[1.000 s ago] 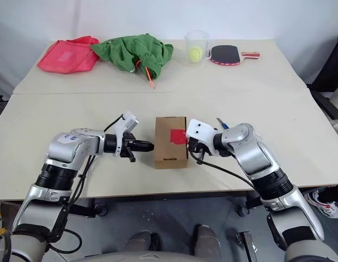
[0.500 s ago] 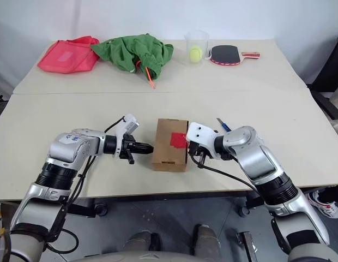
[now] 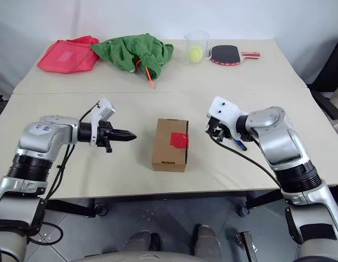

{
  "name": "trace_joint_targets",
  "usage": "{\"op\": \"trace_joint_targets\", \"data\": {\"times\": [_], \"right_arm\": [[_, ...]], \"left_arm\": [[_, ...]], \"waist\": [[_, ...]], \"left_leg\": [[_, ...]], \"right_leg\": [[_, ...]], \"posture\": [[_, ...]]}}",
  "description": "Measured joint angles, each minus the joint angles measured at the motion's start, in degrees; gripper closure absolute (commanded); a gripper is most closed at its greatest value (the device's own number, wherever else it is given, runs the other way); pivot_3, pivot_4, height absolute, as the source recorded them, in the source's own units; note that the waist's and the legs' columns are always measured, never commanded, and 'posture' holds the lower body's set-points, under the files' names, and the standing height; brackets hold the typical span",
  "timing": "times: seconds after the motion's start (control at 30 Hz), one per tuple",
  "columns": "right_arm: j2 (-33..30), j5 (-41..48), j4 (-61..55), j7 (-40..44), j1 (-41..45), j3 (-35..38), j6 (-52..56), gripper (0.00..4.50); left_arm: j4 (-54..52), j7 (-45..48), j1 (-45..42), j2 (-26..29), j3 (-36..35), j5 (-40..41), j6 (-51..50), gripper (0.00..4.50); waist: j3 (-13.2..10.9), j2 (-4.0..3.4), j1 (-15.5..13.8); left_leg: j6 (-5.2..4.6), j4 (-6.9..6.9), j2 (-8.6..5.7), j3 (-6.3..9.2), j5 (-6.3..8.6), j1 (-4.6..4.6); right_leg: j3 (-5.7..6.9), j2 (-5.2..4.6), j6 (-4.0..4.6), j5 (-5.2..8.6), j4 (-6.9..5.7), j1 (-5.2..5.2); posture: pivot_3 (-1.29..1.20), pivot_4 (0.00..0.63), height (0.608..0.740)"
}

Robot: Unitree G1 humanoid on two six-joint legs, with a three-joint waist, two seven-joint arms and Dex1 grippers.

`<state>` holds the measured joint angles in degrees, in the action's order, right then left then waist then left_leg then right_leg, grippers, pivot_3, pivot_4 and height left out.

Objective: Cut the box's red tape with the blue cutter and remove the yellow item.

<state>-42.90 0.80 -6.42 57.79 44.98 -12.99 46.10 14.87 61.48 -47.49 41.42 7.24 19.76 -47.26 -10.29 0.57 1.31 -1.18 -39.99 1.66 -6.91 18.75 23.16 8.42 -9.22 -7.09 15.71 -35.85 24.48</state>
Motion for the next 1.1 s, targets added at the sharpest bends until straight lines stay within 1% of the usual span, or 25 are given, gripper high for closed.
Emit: {"op": "trace_joint_targets", "data": {"times": [0.13, 0.17, 0.2, 0.23, 0.27, 0.3, 0.43, 0.57, 0.63, 0.67, 0.77, 0.87, 0.9, 0.93, 1.03, 1.1], "right_arm": [[-0.1, 4.7, -7.0, -0.3, 1.3, 2.8, 12.8, 0.56], [-0.1, 5.8, -8.6, -0.9, 2.0, 3.8, 15.8, 0.19], [-0.1, 6.7, -10.1, -1.7, 2.3, 5.1, 18.4, 0.0], [-0.1, 7.5, -11.5, -2.5, 2.3, 6.0, 20.5, 0.0], [-0.2, 8.2, -12.7, -3.1, 2.1, 6.4, 22.1, 0.0], [-0.3, 8.9, -13.9, -3.8, 1.7, 6.7, 23.5, 0.0], [0.0, 11.7, -18.2, -7.0, 0.5, 7.2, 29.3, 0.0], [5.6, 12.8, -21.3, -13.4, 1.2, 9.1, 40.1, 0.0], [7.7, 13.3, -21.8, -15.8, 1.8, 9.1, 43.5, 0.0], [8.4, 13.6, -22.0, -17.0, 1.9, 9.2, 44.6, 0.0], [11.9, 14.0, -21.9, -22.1, 1.9, 9.6, 46.1, 0.0], [13.6, 15.2, -21.9, -25.7, 1.9, 10.6, 46.1, 0.0], [13.8, 15.6, -22.0, -26.7, 1.9, 11.3, 46.1, 0.0], [13.8, 16.2, -22.0, -27.6, 1.9, 11.7, 46.1, 0.0], [13.8, 17.9, -22.6, -30.1, 1.5, 13.1, 46.1, 0.0], [13.5, 19.1, -22.8, -31.4, 0.9, 13.5, 46.1, 0.0]], "left_arm": [[2.5, 3.0, -3.4, -0.9, 0.0, -0.2, 6.3, 4.5], [2.8, 3.7, -4.4, -1.4, 0.0, -0.2, 7.4, 4.31], [3.3, 4.4, -5.2, -1.9, 0.1, -0.2, 8.2, 4.1], [4.0, 4.6, -5.9, -2.5, 0.1, -0.2, 8.6, 3.93], [4.2, 4.7, -6.2, -2.9, 0.1, -0.3, 8.9, 3.6], [4.7, 4.7, -6.4, -3.5, 0.1, -0.3, 9.3, 3.37], [6.5, 4.8, -7.4, -5.4, 0.1, -1.1, 12.1, 2.1], [6.3, 8.9, -7.5, -5.8, 2.3, -2.2, 16.0, 0.83], [6.4, 11.1, -7.8, -6.9, 3.5, -2.3, 16.8, 0.24], [6.7, 12.1, -8.2, -7.3, 4.3, -2.5, 17.2, 0.02], [12.6, 15.0, -12.6, -9.1, 6.7, -4.8, 18.6, 0.02], [17.8, 16.8, -16.1, -11.5, 8.0, -6.6, 19.3, 0.62], [19.1, 16.8, -16.7, -12.1, 8.0, -6.7, 19.2, 0.45], [20.4, 16.9, -17.1, -12.5, 8.0, -6.8, 19.0, 0.39], [22.3, 17.5, -17.6, -12.8, 8.0, -7.2, 18.1, 0.39], [22.4, 17.6, -17.6, -12.8, 8.0, -8.0, 18.1, 0.75]], "waist": [[0.0, 0.0, -0.3], [0.0, 0.0, -0.4], [0.0, 0.0, -0.5], [0.0, 0.0, -0.7], [0.0, 0.0, -0.9], [0.0, 0.0, -1.0], [0.0, 0.0, -1.2], [0.0, 0.0, -1.1], [0.0, 0.0, -1.1], [0.0, 0.0, -1.1], [0.0, 0.0, -1.4], [0.0, 0.0, -1.2], [0.0, 0.0, -1.2], [0.0, 0.0, -1.1], [0.0, 0.0, -0.9], [0.0, 0.0, -0.8]], "left_leg": [[0.0, -0.03, 0.0, -0.01, 0.0, 0.04], [0.0, -0.04, 0.0, -0.01, 0.0, 0.04], [0.0, -0.04, -0.01, -0.01, 0.0, 0.04], [0.0, -0.04, -0.01, -0.02, 0.0, 0.03], [0.0, -0.03, -0.01, -0.03, 0.0, 0.03], [0.0, -0.04, -0.01, -0.03, 0.0, 0.03], [-0.01, -0.04, -0.02, -0.04, 0.0, 0.04], [-0.01, -0.04, -0.01, -0.05, 0.0, 0.04], [-0.01, -0.05, -0.01, -0.06, 0.0, 0.05], [-0.01, -0.05, -0.01, -0.06, 0.0, 0.06], [-0.02, -0.07, -0.06, -0.05, 0.0, 0.09], [-0.02, -0.04, -0.05, -0.06, 0.0, 0.1], [-0.02, -0.01, -0.04, -0.06, 0.0, 0.1], [-0.02, 0.0, -0.04, -0.05, 0.0, 0.1], [-0.02, 0.04, -0.03, -0.06, 0.0, 0.1], [-0.02, 0.04, -0.03, -0.05, 0.0, 0.1]], "right_leg": [[0.0, 0.0, 0.0, 0.0, 0.0, 0.02], [0.0, 0.0, 0.0, 0.0, 0.0, 0.01], [0.0, 0.0, 0.0, 0.0, 0.0, 0.01], [0.0, 0.0, 0.0, 0.0, 0.0, 0.01], [0.0, 0.0, 0.0, 0.0, 0.0, 0.01], [0.0, 0.0, 0.0, 0.0, 0.0, 0.01], [0.0, 0.0, 0.0, 0.0, 0.01, 0.02], [0.0, 0.01, 0.0, 0.0, -0.02, 0.03], [0.0, 0.01, 0.0, 0.0, -0.02, 0.04], [0.0, 0.01, 0.0, 0.0, -0.02, 0.04], [0.01, 0.0, 0.0, 0.0, 0.0, 0.03], [0.01, 0.01, 0.0, 0.0, 0.02, 0.05], [0.01, 0.01, 0.0, 0.0, 0.02, 0.07], [0.01, 0.01, 0.0, 0.0, 0.01, 0.08], [0.01, 0.01, 0.0, 0.0, 0.01, 0.12], [0.01, 0.02, 0.0, 0.0, 0.01, 0.12]], "posture": [[0.0, 0.15, 0.74], [0.0, 0.15, 0.74], [0.0, 0.15, 0.74], [0.0, 0.15, 0.74], [0.0, 0.15, 0.74], [0.0, 0.15, 0.74], [0.0, 0.15, 0.74], [0.0, 0.15, 0.74], [0.0, 0.15, 0.74], [0.0, 0.15, 0.74], [0.0, 0.15, 0.74], [0.0, 0.15, 0.74], [0.0, 0.15, 0.74], [0.0, 0.15, 0.74], [0.0, 0.15, 0.74], [0.0, 0.15, 0.74]]}}
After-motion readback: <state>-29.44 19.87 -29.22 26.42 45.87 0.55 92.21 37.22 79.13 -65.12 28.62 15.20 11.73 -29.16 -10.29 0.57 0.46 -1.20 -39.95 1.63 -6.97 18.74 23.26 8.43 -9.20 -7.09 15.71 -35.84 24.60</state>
